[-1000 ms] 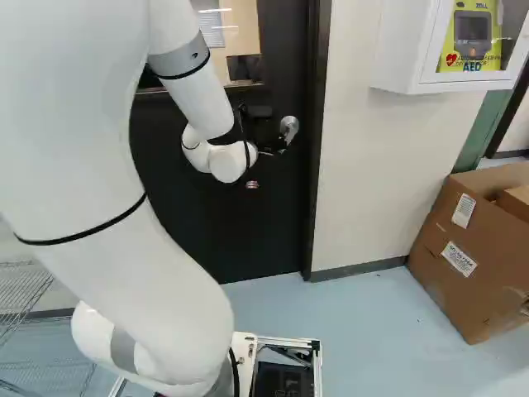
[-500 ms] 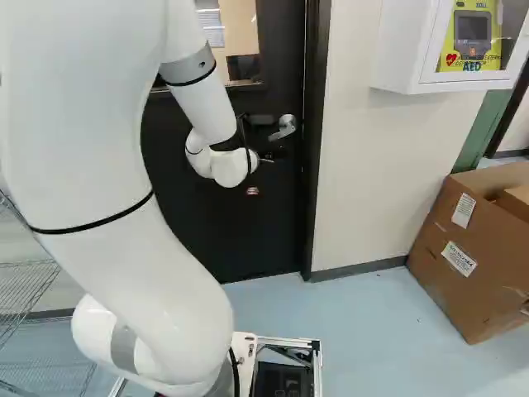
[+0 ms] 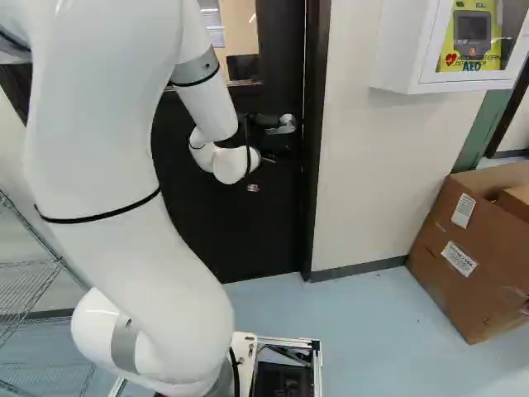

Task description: Open the door and move inside

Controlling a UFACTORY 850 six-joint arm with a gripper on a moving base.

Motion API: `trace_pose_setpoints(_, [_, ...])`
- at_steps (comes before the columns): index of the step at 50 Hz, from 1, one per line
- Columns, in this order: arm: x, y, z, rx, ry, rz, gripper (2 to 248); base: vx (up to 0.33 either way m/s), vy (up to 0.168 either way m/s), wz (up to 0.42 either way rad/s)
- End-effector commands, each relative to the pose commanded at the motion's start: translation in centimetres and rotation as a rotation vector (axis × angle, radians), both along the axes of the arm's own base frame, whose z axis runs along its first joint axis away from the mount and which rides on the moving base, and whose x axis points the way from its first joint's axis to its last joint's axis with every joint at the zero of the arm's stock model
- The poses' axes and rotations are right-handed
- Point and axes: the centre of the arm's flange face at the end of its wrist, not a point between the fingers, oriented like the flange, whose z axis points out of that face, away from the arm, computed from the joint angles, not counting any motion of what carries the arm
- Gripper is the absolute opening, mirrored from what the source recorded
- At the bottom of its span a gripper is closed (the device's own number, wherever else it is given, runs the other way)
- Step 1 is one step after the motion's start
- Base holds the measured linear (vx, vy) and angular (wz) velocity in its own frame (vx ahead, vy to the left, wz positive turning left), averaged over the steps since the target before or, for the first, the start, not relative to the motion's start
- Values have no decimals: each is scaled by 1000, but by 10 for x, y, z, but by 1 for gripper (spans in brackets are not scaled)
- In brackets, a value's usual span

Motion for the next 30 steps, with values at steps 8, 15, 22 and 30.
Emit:
trace_pose_setpoints(8, [15, 1, -1, 25, -12, -41, 247, 0, 0, 0])
trace_pose_setpoints(15, [28, 6, -2, 30, -17, -40, 247, 0, 0, 0])
trace_pose_setpoints(22, [42, 10, -3, 31, -23, -31, 247, 0, 0, 0])
trace_pose_setpoints(30, [58, 16, -4, 31, -29, -20, 247, 0, 0, 0])
